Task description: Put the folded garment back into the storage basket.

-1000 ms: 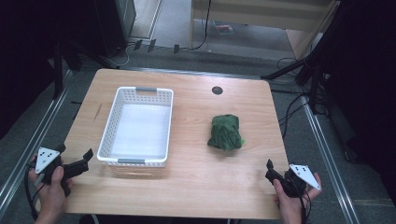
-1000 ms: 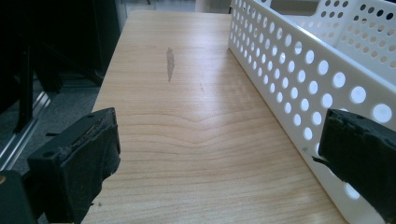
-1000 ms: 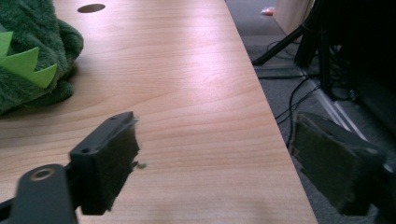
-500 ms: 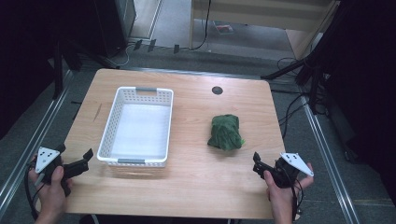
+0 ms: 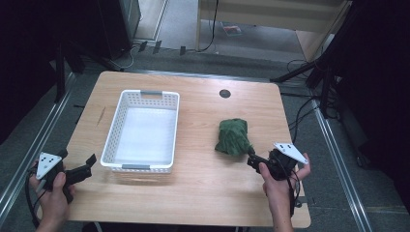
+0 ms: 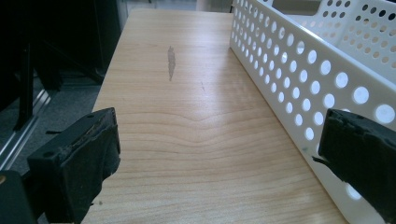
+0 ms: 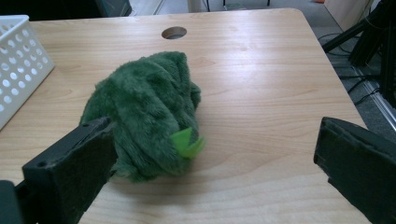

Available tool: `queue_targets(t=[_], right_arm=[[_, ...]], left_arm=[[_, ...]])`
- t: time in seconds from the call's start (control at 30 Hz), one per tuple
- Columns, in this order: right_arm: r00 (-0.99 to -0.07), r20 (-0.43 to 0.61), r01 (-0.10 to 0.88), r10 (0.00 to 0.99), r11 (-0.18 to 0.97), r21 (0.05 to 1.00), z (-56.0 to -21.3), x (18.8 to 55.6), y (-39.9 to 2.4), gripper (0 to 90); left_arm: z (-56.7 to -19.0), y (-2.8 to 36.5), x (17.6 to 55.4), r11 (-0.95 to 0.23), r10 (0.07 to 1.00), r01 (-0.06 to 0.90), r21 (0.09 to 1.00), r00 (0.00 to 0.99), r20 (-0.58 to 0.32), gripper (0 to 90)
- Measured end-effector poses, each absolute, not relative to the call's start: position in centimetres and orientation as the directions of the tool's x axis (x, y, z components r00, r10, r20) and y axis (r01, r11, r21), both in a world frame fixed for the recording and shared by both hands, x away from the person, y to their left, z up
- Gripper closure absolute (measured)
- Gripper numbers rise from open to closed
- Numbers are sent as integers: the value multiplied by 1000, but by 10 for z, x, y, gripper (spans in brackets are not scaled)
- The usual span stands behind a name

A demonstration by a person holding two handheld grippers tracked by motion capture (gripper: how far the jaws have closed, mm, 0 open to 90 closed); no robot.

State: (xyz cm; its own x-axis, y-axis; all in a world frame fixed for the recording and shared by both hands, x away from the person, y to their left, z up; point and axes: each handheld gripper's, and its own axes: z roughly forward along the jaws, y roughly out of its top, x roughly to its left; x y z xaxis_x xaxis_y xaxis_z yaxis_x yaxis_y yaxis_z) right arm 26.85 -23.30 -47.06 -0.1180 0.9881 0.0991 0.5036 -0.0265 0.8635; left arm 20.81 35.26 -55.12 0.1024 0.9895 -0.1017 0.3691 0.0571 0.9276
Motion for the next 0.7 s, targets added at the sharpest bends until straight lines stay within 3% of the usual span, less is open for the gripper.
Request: queue_targets(t=[0.7], right_arm=[[-172,68,616,983,53,786,-468,322,-171,0]], left_arm=[[-551,352,208,54,990,366,929,102,-97,0]])
